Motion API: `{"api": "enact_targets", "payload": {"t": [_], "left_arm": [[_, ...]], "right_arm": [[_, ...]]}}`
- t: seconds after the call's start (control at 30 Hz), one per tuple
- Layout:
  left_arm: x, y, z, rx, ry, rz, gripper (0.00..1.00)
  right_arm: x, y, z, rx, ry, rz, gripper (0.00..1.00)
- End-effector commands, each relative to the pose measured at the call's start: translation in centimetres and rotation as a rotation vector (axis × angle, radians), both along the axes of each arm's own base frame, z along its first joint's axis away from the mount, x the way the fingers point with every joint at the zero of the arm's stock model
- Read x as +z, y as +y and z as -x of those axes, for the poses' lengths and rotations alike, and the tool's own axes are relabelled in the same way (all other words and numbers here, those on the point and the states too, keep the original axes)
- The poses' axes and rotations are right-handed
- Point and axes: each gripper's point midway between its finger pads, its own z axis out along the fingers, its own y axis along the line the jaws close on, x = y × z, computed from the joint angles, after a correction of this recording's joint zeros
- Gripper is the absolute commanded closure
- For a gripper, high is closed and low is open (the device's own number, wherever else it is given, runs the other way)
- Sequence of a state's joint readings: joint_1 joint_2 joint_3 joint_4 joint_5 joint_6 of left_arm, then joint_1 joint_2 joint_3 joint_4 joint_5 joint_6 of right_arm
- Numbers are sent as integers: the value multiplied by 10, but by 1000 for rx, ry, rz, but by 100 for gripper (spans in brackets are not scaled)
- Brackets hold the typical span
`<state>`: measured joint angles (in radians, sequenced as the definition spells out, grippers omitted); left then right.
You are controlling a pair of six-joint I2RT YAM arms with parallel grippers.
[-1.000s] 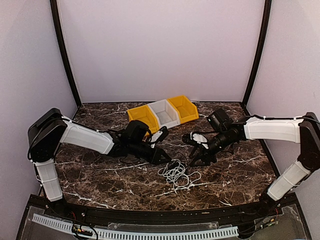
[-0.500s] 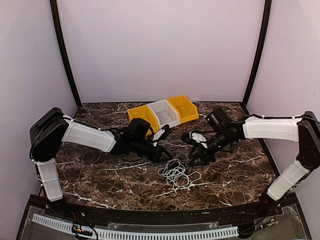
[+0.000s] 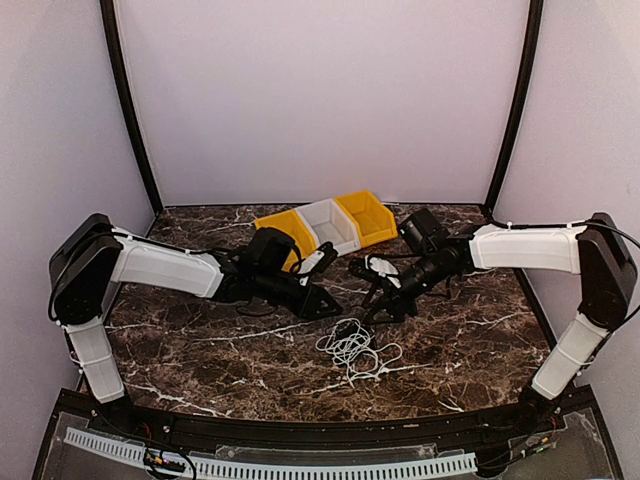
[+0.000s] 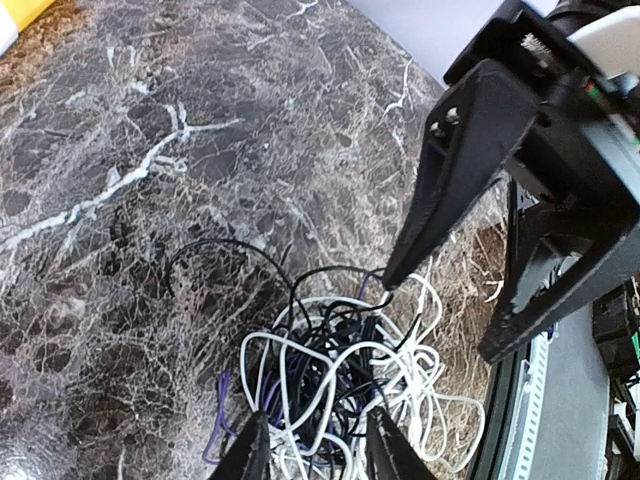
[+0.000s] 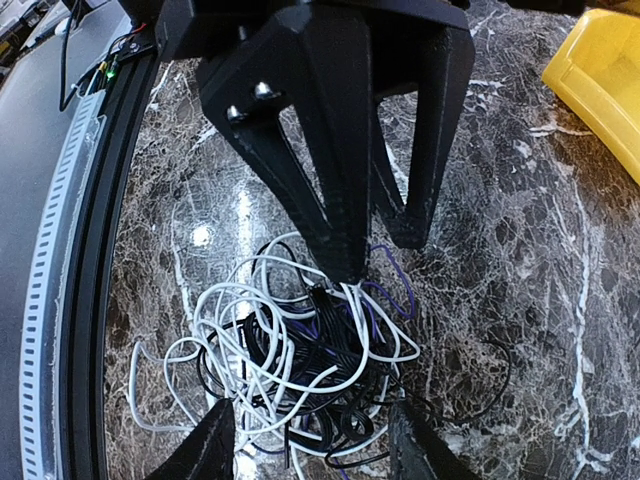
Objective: Untangle the cables
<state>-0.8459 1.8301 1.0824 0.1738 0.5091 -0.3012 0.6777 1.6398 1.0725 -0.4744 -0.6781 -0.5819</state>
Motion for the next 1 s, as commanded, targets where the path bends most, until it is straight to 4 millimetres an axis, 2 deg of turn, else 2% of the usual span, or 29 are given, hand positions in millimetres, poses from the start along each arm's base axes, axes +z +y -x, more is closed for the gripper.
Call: {"api": "enact_targets", "payload": {"t": [0.0, 0.27, 0.6, 0.83, 0.97], "left_arm": [[-5, -3, 0, -42, 1, -29, 68], [-10, -12, 7, -115, 34, -8, 78], [-19, -14, 7, -129, 48, -20, 79], [-21, -16, 7, -137, 58, -19, 95], [-14, -16, 8, -138, 57, -17, 100]], "right_arm": [[6, 6, 4, 16, 8, -18, 51], [0, 7, 7, 16, 24, -5, 50], [-1, 6, 8, 14, 28, 0, 49], [-2, 5, 9, 14, 28, 1, 49], [-2, 5, 9, 15, 29, -1, 49]]}}
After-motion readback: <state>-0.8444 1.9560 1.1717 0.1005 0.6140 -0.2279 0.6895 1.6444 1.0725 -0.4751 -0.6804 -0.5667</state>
